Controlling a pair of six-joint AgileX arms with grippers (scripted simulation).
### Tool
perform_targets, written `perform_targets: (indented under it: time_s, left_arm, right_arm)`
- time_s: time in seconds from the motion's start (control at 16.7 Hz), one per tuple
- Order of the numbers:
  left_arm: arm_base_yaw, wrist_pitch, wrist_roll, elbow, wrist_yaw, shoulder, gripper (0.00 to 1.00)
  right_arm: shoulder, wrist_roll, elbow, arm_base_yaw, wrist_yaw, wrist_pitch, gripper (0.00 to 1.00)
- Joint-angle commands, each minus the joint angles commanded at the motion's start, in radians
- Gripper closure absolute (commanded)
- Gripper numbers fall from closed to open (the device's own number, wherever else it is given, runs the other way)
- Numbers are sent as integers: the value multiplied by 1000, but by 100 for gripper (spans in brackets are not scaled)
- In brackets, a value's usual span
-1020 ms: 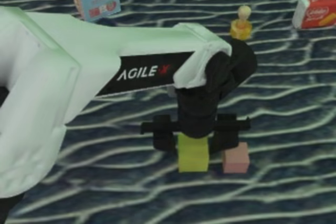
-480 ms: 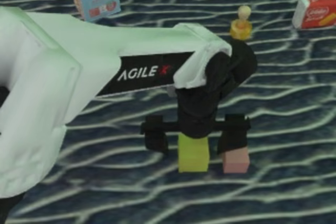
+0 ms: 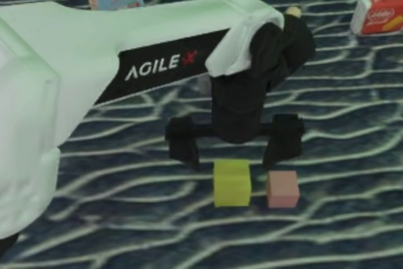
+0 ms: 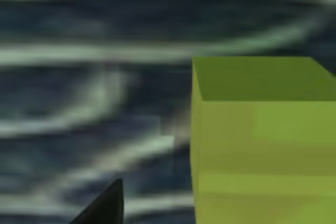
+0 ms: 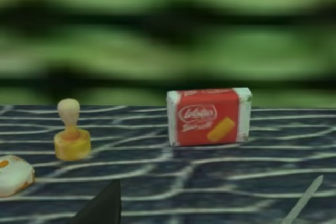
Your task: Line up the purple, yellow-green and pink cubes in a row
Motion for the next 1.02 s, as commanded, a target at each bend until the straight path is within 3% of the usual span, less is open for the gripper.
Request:
perform_targets:
  time_s: [0.42,0.6,0.78,1.02]
  left_arm:
    - [0,-57,1,45,0,-17,0]
    - [22,-67,62,67,1,-1,0]
    - [78,-86,218,113,1,33,0]
    - [202,-119,549,184,4,85,0]
  right_arm:
    - [0,0,0,0,0,0,0]
    - [0,0,0,0,0,0,0]
    - [0,0,0,0,0,0,0]
    - [0,0,0,0,0,0,0]
